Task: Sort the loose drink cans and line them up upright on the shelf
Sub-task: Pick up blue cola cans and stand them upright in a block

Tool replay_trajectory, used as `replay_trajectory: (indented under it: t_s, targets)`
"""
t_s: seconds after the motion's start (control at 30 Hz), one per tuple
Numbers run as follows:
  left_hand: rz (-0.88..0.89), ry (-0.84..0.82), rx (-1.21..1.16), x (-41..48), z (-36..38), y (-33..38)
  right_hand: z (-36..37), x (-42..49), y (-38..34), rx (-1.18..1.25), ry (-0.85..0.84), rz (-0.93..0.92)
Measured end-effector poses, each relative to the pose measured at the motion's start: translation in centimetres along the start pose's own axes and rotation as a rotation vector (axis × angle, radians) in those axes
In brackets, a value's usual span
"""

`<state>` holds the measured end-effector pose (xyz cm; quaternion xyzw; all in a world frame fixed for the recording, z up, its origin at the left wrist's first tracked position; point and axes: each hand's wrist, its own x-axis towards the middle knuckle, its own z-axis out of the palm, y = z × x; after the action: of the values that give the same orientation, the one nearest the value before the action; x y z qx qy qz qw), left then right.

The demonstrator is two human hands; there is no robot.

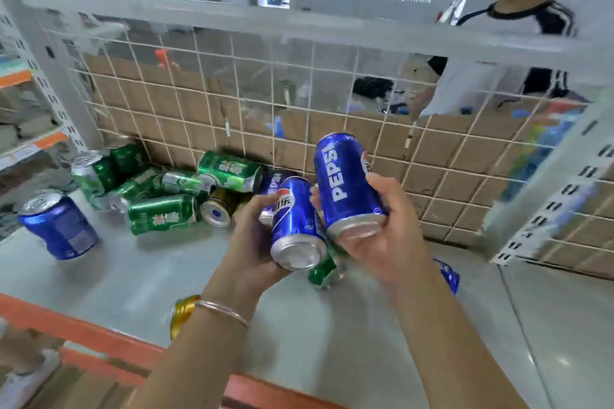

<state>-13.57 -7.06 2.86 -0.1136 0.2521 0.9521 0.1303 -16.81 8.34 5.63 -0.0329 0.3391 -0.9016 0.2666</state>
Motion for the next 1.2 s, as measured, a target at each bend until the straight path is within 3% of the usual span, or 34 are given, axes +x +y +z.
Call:
replay_trajectory:
  t_s: [0.1, 0.4, 0.5, 0.67, 0.83, 1.0, 1.2]
  targets:
    - [-0.089, -0.098, 0.080, 0.3, 2.8, -4.5, -3.7, -4.2, -2.2, -0.017, 0.095, -0.059]
    - [-0.340, -0.140, 0.277, 1.7, 8.9, -21.8, -14.1, -20.1, -8.3, -0.034, 0.416, -0.215]
    - [-0.392, -0.127, 0.440, 1.6, 10.9, -27.9, -17.2, -25.9, -10.2, -0.073, 0.525, -0.246]
    - [-0.306, -0.151, 0.672, 1.1, 14.3, -37.9, -22.5, -34.5, -12.6, -0.223, 0.684, -0.291]
    - [-0.290, -0.204, 0.611, -0.3, 17.4, -44.2, -26.7, -39.8, -15.1, -0.328, 0.816, -0.306]
    - [-0.131, -0.149, 0.760, 1.4, 18.9, -45.9, -29.0, -39.7, -17.4, -0.449, 0.836, -0.213]
    - [-0.058, -0.097, 0.849, 6.1, 20.0, -45.6, -30.1, -36.0, -21.6, -0.762, 0.814, -0.038]
